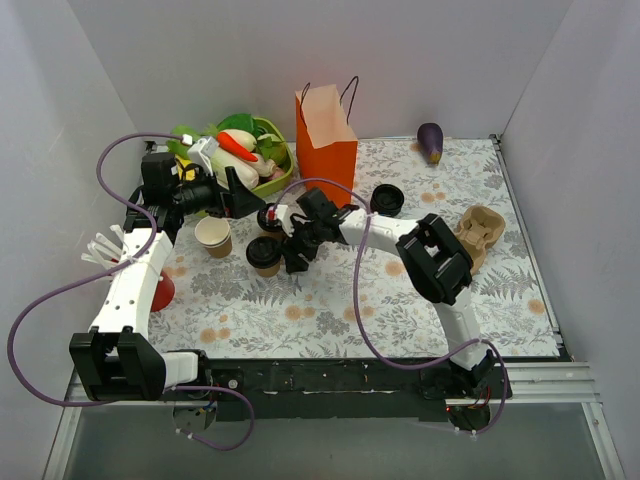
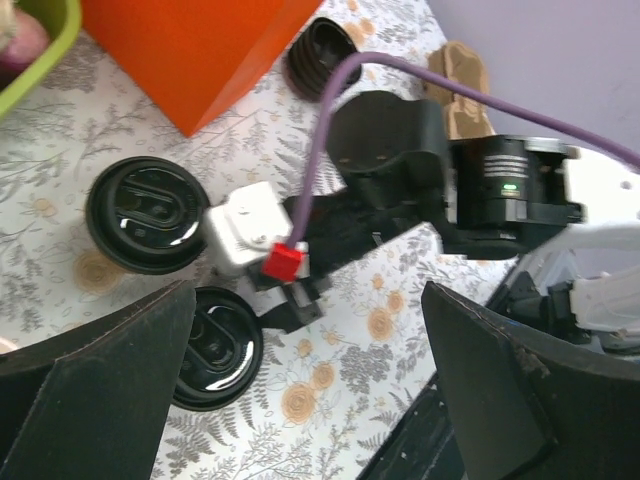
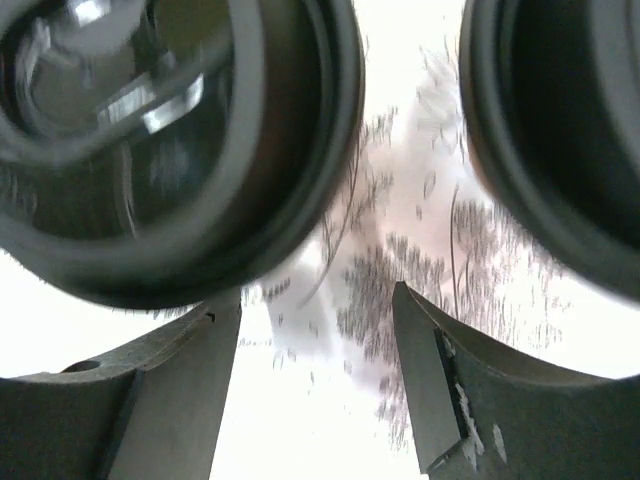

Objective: Pack the takeout coffee

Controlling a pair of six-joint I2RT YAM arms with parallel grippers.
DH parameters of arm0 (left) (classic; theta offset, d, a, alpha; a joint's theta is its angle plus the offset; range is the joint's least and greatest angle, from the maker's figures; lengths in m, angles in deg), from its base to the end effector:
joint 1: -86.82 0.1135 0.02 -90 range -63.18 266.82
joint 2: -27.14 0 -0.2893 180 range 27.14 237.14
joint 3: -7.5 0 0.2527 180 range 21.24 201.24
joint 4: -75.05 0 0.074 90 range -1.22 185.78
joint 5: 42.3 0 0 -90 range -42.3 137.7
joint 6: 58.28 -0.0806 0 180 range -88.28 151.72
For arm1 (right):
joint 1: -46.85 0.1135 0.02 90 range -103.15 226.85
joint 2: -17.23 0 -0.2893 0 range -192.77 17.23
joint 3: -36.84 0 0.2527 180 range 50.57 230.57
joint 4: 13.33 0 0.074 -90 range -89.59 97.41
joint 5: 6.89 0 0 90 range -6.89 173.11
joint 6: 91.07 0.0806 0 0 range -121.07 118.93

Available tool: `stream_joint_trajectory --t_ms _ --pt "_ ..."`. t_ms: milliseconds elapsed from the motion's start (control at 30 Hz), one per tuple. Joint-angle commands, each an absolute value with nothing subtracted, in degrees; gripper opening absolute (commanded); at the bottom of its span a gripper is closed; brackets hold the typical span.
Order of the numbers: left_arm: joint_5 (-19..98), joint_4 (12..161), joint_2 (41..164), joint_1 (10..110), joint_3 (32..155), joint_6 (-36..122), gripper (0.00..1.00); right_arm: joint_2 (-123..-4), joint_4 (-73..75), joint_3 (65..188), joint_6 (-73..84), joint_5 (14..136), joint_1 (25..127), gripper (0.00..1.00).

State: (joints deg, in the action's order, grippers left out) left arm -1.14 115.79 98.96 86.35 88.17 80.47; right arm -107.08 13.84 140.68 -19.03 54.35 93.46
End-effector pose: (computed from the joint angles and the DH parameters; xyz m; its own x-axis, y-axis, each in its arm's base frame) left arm 0.2868 -0.0630 0.3601 -0.8330 -0.4880 -0.2608 0.0278 0.4337 -0.9006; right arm 0.3272 0.4025 0.1572 -0.2178 -0.6239 -0.7506 -0.9744 0.1832 0.1304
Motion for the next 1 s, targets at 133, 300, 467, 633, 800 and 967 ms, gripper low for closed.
stream_joint_trajectory --t_ms 133,300,467,633,800,967 --pt "9.4 115.5 100.4 86.7 91.7 75.7 0.98 -85.8 29.5 134.0 -19.5 61.3 83.9 0.74" --pt "1.0 115.1 103.5 86.7 94.6 70.9 0.98 -78.7 44.7 137.5 -18.0 68.6 73.4 0.71" --pt "-1.1 112.0 105.1 86.6 92.5 71.9 0.98 -75.0 53.1 137.5 -18.6 78.0 58.2 0.64" --pt "-2.2 112.9 105.1 86.7 88.5 72.3 0.95 -74.7 54.7 137.8 -14.0 77.7 43.1 0.58" --pt "1.8 113.7 104.2 86.6 86.7 73.3 0.95 -75.7 54.3 137.0 -10.7 77.9 36.8 0.54" --pt "3.9 115.8 104.9 86.7 87.8 73.4 0.95 -76.0 52.9 132.1 -6.8 81.2 36.1 0.52"
